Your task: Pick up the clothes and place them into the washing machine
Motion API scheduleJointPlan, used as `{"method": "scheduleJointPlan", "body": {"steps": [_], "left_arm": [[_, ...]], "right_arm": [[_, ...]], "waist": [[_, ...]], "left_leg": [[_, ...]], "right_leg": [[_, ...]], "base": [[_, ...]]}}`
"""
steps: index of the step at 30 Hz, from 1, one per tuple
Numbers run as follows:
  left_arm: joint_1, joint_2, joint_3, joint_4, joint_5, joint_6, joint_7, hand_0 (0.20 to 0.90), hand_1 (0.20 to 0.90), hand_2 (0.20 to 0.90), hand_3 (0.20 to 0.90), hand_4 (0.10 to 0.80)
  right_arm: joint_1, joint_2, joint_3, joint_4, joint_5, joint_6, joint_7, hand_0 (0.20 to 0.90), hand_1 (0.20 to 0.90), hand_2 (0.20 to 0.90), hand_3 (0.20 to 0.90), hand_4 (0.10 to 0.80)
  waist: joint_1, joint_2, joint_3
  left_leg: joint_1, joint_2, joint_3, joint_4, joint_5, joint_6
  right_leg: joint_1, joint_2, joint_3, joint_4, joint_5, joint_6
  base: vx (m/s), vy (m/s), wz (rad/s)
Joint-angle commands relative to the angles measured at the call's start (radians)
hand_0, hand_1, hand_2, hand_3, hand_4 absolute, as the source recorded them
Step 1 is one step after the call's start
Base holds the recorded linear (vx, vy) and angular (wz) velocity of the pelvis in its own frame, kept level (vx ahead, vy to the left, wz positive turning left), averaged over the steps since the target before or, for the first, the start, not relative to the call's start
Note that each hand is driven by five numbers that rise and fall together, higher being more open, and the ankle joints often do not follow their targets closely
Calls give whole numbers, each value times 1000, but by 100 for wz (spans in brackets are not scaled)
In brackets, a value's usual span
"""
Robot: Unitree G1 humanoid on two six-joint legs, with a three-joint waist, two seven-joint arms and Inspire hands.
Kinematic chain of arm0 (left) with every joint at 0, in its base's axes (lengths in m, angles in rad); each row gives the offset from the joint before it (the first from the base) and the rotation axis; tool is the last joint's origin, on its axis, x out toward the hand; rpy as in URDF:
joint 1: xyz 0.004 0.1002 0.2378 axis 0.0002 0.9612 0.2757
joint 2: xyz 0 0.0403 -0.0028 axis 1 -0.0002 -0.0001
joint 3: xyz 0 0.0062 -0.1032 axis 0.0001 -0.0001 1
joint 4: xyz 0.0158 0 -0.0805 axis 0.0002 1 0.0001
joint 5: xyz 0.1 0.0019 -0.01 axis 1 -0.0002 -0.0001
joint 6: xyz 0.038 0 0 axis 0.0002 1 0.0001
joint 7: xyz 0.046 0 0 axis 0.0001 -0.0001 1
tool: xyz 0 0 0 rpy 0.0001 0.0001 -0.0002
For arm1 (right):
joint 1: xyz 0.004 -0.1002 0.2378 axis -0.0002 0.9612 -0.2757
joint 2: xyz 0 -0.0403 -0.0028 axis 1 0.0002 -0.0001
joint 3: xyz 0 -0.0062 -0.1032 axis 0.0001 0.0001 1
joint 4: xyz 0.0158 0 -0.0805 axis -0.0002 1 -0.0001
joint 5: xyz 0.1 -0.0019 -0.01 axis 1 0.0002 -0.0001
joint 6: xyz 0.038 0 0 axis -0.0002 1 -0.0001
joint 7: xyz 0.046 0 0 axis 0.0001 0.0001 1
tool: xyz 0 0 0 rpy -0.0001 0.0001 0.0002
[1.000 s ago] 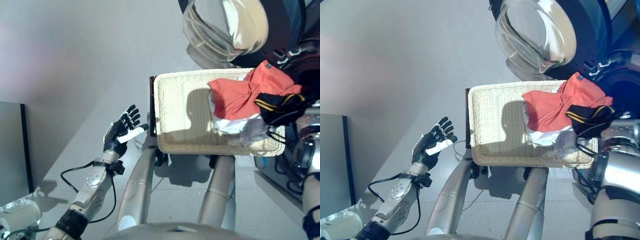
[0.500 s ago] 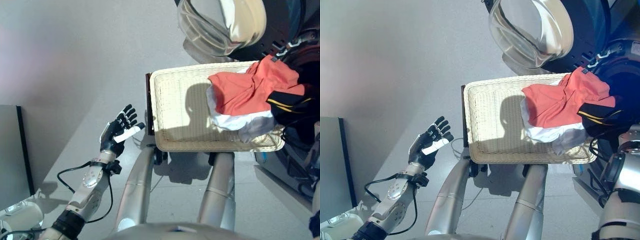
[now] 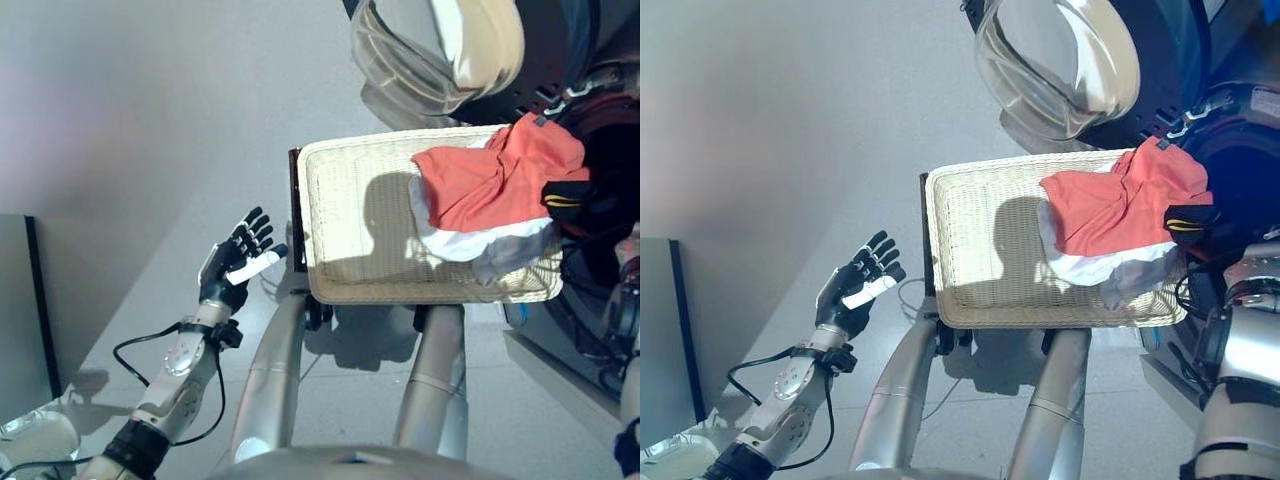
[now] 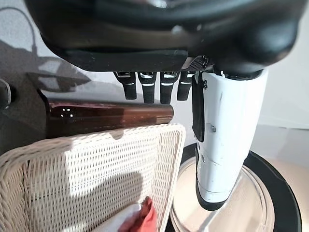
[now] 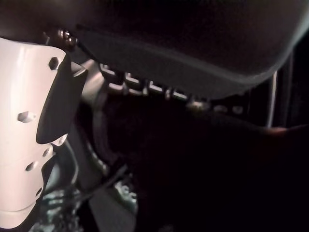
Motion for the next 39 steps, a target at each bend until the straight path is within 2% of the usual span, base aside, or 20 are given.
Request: {"method": "scheduleJointPlan", "body": {"steps": [1, 6, 8, 10, 13, 20, 24, 29, 39], "left_arm": [[16, 36, 64, -41, 0, -86, -21, 900, 900, 900, 900, 800], [27, 31, 86, -34, 17, -91, -13, 900, 900, 900, 900, 800], [31, 27, 91, -32, 22, -92, -8, 900, 900, 900, 900, 800], [34, 12, 108, -11, 44, -98, 6, 900, 900, 900, 900, 800], [37, 3, 124, 0, 57, -106, 12, 900, 900, 900, 900, 800], [55, 12, 132, -18, 62, -103, 3, 900, 900, 900, 900, 800], [53, 13, 127, -10, 69, -90, -14, 900, 900, 900, 900, 800], [48, 22, 122, -37, 76, -83, -28, 900, 900, 900, 900, 800], [30, 25, 129, -65, 80, -80, -43, 900, 900, 900, 900, 800]], "right_arm": [[19, 9, 130, -112, -102, -65, 15, 900, 900, 900, 900, 800], [60, 114, 260, -302, -350, -70, -37, 900, 900, 900, 900, 800], [81, 132, 258, -348, -392, -74, -62, 900, 900, 900, 900, 800], [141, 171, 322, -482, -606, -49, -101, 900, 900, 900, 900, 800], [170, 192, 378, -511, -744, -4, -96, 900, 900, 900, 900, 800], [138, 227, 475, -400, -916, 88, -74, 900, 900, 900, 900, 800], [101, 270, 567, -250, -1061, 168, -53, 900, 900, 900, 900, 800], [45, 291, 602, -101, -1172, 244, -55, 900, 900, 900, 900, 800], [-18, 266, 623, -24, -1217, 274, -9, 900, 900, 900, 900, 800]], "waist": [[1, -15, -38], [-16, -30, -19], [-21, -34, -18], [-30, -46, -14], [-33, -55, -13], [-22, -64, -11], [-7, -64, -17], [14, -56, -19], [42, -42, -17]], "left_leg": [[133, 64, -94, -140, -17, -116], [169, 65, -83, -172, -7, -111], [171, 66, -85, -170, -7, -110], [169, 68, -89, -156, -10, -108], [163, 70, -93, -145, -12, -108], [162, 71, -91, -145, -7, -107], [166, 71, -92, -152, -1, -107], [167, 67, -94, -158, 5, -108], [169, 61, -93, -167, 13, -101]], "right_leg": [[136, 3, 0, -84, -35, -50], [183, 8, -3, -139, -3, -44], [189, 8, -3, -140, -1, -43], [200, 7, -7, -137, 0, -45], [201, 7, -12, -135, 0, -47], [206, 8, -12, -149, 8, -48], [204, 9, -17, -147, 8, -51], [209, 7, -21, -147, 5, -50], [206, 2, -28, -146, 6, -48]], "base": [[7, 53, -11], [-8, 56, -18], [-8, 31, -11], [-9, 12, -3], [-10, -2, -1], [-4, -1, -1], [0, 0, 0], [0, 0, 0], [0, -1, 0]]}}
